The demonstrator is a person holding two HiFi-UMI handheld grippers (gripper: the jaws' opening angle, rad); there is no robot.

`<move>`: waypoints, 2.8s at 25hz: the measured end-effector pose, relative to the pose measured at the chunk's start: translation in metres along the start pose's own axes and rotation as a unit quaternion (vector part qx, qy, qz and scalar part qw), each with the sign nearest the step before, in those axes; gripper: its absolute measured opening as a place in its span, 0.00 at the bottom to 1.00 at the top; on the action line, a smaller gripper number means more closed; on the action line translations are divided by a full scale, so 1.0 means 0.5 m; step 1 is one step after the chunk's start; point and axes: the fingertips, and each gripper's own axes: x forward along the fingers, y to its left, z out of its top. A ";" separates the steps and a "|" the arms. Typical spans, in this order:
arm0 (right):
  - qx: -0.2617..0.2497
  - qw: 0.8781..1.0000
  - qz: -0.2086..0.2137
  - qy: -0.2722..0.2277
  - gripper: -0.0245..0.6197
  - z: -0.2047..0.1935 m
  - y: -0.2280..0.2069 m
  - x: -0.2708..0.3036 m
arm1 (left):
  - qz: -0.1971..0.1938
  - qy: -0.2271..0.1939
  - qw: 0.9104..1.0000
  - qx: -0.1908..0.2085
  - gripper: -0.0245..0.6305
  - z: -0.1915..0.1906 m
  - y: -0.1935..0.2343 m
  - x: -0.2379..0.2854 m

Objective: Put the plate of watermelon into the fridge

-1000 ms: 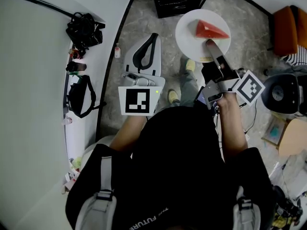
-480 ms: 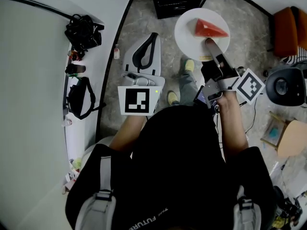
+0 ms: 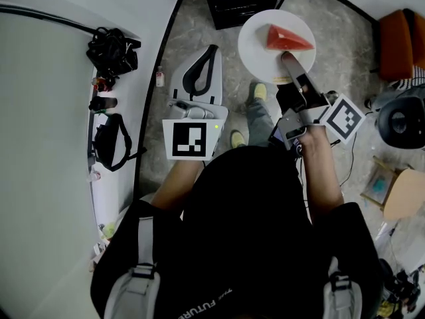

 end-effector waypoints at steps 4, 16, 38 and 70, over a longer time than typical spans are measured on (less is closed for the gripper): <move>-0.002 1.000 0.001 -0.006 0.08 0.000 0.001 -0.003 | -0.009 -0.004 1.000 0.005 0.06 0.000 -0.007 0.001; 0.001 1.000 0.009 0.003 0.08 0.085 -0.024 0.066 | -0.002 -0.002 1.000 0.011 0.06 0.016 0.008 0.109; 0.029 0.999 0.015 0.041 0.08 0.283 -0.134 0.233 | 0.023 0.031 0.999 0.016 0.06 0.004 0.034 0.392; 0.035 0.996 0.045 0.064 0.08 0.375 -0.161 0.311 | 0.032 0.011 0.999 0.033 0.06 0.031 0.032 0.515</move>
